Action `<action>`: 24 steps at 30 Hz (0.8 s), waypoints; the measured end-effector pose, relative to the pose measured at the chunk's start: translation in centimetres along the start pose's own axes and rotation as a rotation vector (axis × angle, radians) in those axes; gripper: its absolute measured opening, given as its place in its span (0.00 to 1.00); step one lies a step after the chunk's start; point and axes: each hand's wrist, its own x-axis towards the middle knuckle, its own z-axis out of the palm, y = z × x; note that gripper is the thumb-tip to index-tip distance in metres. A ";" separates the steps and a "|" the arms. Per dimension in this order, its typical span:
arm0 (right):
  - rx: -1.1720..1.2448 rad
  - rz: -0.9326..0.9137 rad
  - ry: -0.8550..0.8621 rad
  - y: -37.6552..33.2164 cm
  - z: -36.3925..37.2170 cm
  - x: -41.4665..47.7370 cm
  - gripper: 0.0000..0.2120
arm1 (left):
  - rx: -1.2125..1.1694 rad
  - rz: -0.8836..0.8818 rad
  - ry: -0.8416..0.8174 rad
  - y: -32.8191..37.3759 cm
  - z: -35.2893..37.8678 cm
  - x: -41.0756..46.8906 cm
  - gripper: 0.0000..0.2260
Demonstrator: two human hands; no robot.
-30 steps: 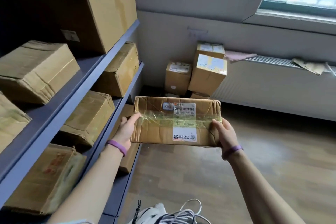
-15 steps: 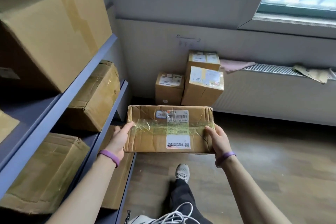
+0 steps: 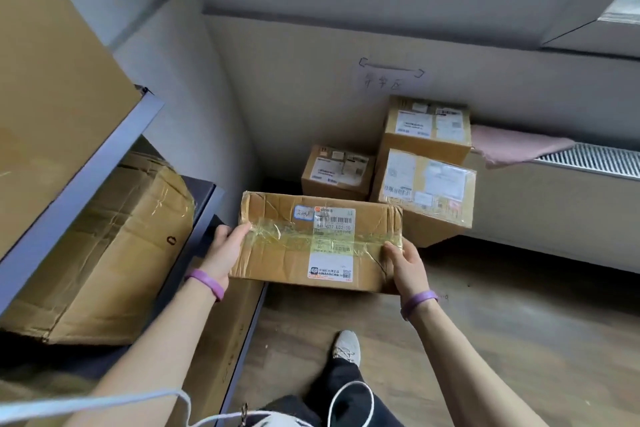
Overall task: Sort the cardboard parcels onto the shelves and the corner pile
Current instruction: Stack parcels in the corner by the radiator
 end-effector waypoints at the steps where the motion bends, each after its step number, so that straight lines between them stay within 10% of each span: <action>1: -0.022 0.025 0.003 0.0 0.3 1.0 0.16 | 0.035 -0.001 -0.007 0.3 0.5 0.9 0.16; 19: -0.273 0.288 -0.016 16.3 7.2 18.6 0.18 | 0.210 -0.130 -0.069 -9.7 7.6 24.3 0.12; 24: -0.234 0.273 -0.048 22.0 10.1 23.4 0.33 | 0.187 -0.099 -0.102 -14.0 8.7 32.2 0.15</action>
